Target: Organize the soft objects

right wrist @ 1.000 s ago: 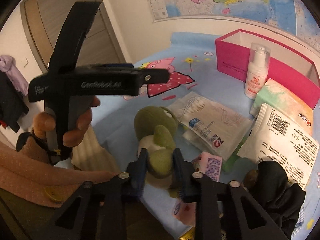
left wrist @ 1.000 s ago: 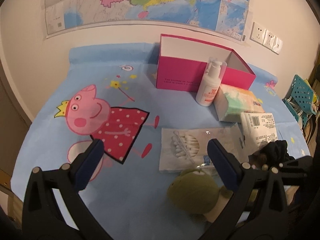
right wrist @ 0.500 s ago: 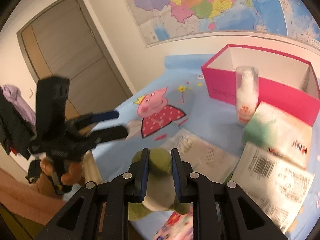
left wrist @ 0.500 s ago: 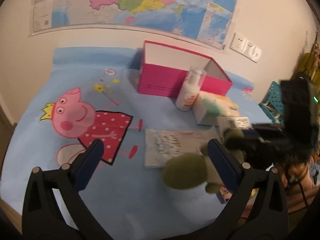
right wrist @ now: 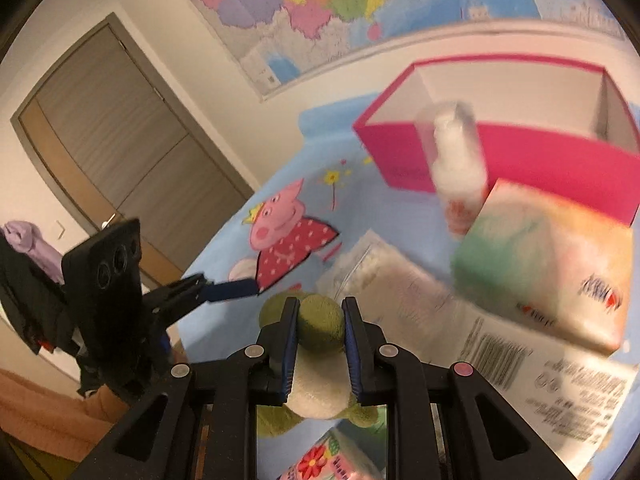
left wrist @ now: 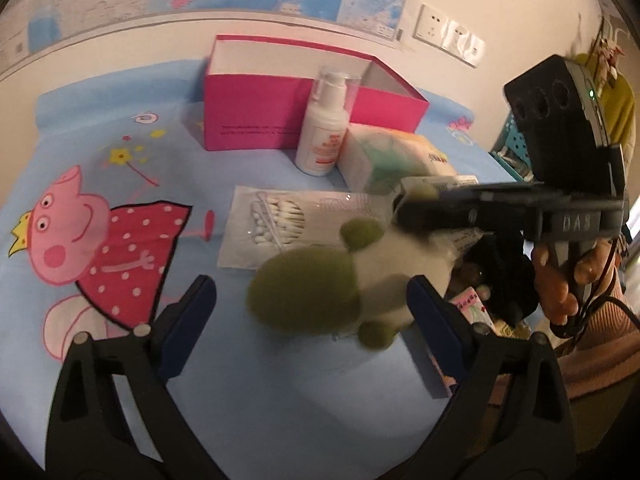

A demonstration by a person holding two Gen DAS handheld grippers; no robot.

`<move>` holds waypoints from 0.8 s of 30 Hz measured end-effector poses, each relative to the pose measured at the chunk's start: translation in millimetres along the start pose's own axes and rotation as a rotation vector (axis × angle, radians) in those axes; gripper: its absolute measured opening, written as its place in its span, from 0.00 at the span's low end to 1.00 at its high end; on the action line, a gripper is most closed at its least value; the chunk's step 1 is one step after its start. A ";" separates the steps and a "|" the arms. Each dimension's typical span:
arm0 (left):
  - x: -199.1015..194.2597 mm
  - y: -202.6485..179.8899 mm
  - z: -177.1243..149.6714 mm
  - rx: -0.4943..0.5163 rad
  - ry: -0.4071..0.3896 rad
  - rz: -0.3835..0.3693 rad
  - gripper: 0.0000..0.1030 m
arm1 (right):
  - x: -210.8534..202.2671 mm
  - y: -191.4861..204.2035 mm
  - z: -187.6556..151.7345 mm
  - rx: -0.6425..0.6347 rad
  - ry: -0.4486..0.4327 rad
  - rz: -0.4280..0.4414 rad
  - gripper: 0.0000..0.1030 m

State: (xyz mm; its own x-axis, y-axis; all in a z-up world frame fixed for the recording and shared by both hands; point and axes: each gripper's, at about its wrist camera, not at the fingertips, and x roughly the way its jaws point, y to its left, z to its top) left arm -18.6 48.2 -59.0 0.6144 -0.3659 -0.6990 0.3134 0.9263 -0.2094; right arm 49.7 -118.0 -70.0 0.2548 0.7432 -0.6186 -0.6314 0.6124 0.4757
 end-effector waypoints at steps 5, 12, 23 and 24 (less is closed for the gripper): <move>-7.1 14.3 0.8 -0.014 0.009 0.012 0.94 | 11.7 8.4 -12.3 -0.034 0.088 -0.049 0.24; 3.3 23.4 12.9 -0.028 0.019 0.021 0.94 | -10.6 -8.2 -6.9 0.054 0.082 -0.188 0.47; 30.3 32.0 35.3 -0.011 0.062 0.010 0.94 | 8.0 -30.8 -18.4 0.145 0.199 -0.310 0.37; 33.8 32.3 36.3 -0.002 0.071 0.021 0.94 | 10.9 -30.6 -17.2 0.153 0.195 -0.309 0.38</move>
State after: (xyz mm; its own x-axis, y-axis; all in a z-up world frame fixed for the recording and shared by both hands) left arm 38.6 62.5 -64.6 0.5675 -0.3393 -0.7502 0.2998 0.9338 -0.1955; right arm 59.2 -133.3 -102.1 0.2627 0.4618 -0.8472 -0.4269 0.8431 0.3271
